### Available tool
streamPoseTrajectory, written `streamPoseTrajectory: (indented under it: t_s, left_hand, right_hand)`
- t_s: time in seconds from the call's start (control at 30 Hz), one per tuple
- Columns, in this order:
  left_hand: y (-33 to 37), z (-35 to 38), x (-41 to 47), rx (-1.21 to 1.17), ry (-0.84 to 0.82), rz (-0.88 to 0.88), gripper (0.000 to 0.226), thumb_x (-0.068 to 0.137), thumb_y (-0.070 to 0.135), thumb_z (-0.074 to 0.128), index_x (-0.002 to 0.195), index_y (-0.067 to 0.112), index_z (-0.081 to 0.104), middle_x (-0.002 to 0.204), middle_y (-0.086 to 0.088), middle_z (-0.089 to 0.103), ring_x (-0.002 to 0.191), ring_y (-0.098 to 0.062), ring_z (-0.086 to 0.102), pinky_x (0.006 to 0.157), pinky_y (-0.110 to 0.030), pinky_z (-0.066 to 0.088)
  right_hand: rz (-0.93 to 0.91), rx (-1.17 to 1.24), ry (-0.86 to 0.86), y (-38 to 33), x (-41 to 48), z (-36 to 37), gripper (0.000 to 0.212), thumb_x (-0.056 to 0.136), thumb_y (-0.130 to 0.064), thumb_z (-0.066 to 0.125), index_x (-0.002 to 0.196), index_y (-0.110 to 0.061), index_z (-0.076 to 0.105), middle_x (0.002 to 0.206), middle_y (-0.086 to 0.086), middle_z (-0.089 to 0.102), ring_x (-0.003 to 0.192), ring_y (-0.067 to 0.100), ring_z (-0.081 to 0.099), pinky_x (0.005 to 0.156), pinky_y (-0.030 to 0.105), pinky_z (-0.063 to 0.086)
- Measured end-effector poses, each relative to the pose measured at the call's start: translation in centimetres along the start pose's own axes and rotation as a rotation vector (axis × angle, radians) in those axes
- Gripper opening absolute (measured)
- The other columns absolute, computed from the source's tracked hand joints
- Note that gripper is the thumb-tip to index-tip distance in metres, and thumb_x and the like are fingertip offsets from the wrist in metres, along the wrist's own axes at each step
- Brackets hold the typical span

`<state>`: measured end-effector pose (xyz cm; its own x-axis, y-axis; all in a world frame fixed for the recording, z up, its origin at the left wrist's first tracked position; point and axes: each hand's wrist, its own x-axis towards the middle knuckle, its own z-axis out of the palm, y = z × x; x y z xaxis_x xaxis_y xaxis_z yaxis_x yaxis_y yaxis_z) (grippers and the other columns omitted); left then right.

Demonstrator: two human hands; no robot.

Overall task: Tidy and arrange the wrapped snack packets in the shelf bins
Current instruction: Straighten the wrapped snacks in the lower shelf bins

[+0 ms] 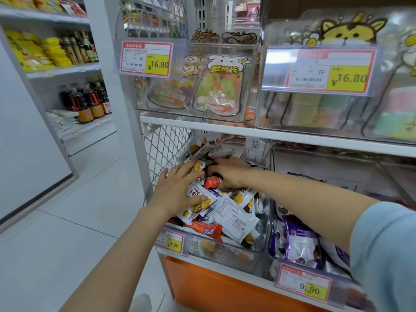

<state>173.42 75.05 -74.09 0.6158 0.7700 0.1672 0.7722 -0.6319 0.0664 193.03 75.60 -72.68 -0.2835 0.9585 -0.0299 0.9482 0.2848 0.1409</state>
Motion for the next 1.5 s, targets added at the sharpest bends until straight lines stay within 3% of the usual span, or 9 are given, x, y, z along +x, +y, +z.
streamPoseTrajectory:
  t_s: [0.2, 0.37, 0.47, 0.63, 0.8, 0.87, 1.17, 1.33, 1.5]
  left_hand:
    - [0.1, -0.2, -0.1, -0.001, -0.004, -0.002, 0.069, 0.086, 0.061, 0.049, 0.145, 0.041, 0.02, 0.157, 0.013, 0.001, 0.144, -0.014, 0.005, 0.117, -0.042, 0.005]
    - [0.3, -0.6, -0.2, -0.016, -0.013, -0.013, 0.073, 0.084, 0.06, 0.051, 0.146, 0.039, 0.018, 0.157, 0.013, 0.0, 0.144, -0.013, 0.004, 0.117, -0.041, 0.006]
    - [0.3, -1.2, -0.3, -0.033, -0.032, -0.023, 0.077, 0.083, 0.059, 0.055, 0.146, 0.038, 0.017, 0.157, 0.012, -0.001, 0.144, -0.013, 0.003, 0.117, -0.039, 0.007]
    - [0.8, -1.4, -0.3, -0.045, -0.051, -0.029, 0.075, 0.083, 0.054, 0.059, 0.145, 0.038, 0.02, 0.157, 0.011, 0.0, 0.143, -0.014, 0.004, 0.115, -0.04, 0.007]
    - [2.2, -0.9, 0.0, -0.107, -0.014, 0.012, 0.065, 0.074, 0.066, 0.053, 0.132, 0.036, 0.047, 0.157, 0.003, 0.007, 0.142, -0.018, 0.004, 0.114, -0.035, 0.005]
    - [3.0, -0.5, 0.2, -0.035, -0.027, 0.021, 0.059, 0.076, 0.063, 0.055, 0.127, 0.033, 0.053, 0.157, 0.003, 0.003, 0.143, -0.018, 0.001, 0.115, -0.036, -0.001]
    - [4.0, 0.4, 2.2, 0.228, -0.185, -0.089, 0.064, 0.078, 0.059, 0.057, 0.131, 0.023, 0.054, 0.155, 0.0, -0.008, 0.142, -0.026, -0.008, 0.116, -0.051, -0.003]
    - [4.3, 0.1, 2.2, 0.014, -0.05, -0.14, 0.053, 0.076, 0.059, 0.062, 0.113, 0.022, 0.066, 0.151, -0.002, 0.011, 0.139, -0.026, 0.005, 0.116, -0.041, 0.0]
    - [6.7, -2.4, 1.7, -0.335, 0.111, -0.16, 0.088, 0.053, 0.071, 0.046, 0.126, 0.023, 0.053, 0.138, -0.008, 0.03, 0.13, -0.028, 0.022, 0.109, -0.034, 0.018]
  right_hand:
    - [-0.037, 0.195, -0.029, 0.9, -1.8, -0.9, 0.044, 0.081, -0.016, 0.064, 0.123, -0.018, 0.053, 0.124, 0.002, 0.052, 0.111, 0.021, 0.051, 0.087, 0.029, 0.044]
    - [-0.023, 0.377, 0.046, 1.3, -5.1, -3.0, 0.026, 0.087, -0.018, 0.061, 0.111, -0.017, 0.055, 0.095, -0.002, 0.057, 0.084, 0.013, 0.051, 0.059, 0.017, 0.033]
    - [0.028, 0.484, 0.088, 1.6, -7.3, -3.6, 0.035, 0.085, -0.017, 0.064, 0.118, -0.017, 0.054, 0.105, -0.001, 0.057, 0.069, 0.007, 0.047, 0.05, 0.009, 0.033]
    - [0.127, 0.646, 0.211, 1.8, -10.5, -4.4, 0.041, 0.082, -0.015, 0.069, 0.121, -0.019, 0.054, 0.103, -0.004, 0.059, 0.077, 0.002, 0.055, 0.061, 0.006, 0.041]
    - [0.147, 0.804, 0.373, 1.4, -13.4, -5.4, 0.037, 0.081, -0.01, 0.067, 0.105, -0.034, 0.052, 0.09, -0.012, 0.059, 0.072, -0.007, 0.056, 0.06, 0.007, 0.041]
    - [0.157, 0.861, 0.414, 1.3, -14.2, -5.5, 0.038, 0.082, -0.011, 0.068, 0.099, -0.04, 0.049, 0.092, -0.016, 0.06, 0.077, 0.001, 0.058, 0.061, 0.01, 0.044]
    - [0.227, 0.868, 0.447, 1.9, -17.9, -5.7, 0.042, 0.085, -0.013, 0.066, 0.103, -0.044, 0.047, 0.094, -0.018, 0.062, 0.073, -0.011, 0.059, 0.062, 0.008, 0.044]
    - [0.291, 0.873, 0.47, 2.8, -20.3, -5.6, 0.048, 0.082, -0.014, 0.069, 0.096, -0.051, 0.044, 0.093, -0.019, 0.061, 0.082, -0.009, 0.055, 0.067, -0.001, 0.039]
    - [0.344, 0.865, 0.512, 3.3, -22.4, -5.6, 0.051, 0.082, -0.003, 0.068, 0.093, -0.047, 0.045, 0.088, -0.025, 0.055, 0.075, -0.017, 0.051, 0.068, -0.006, 0.035]
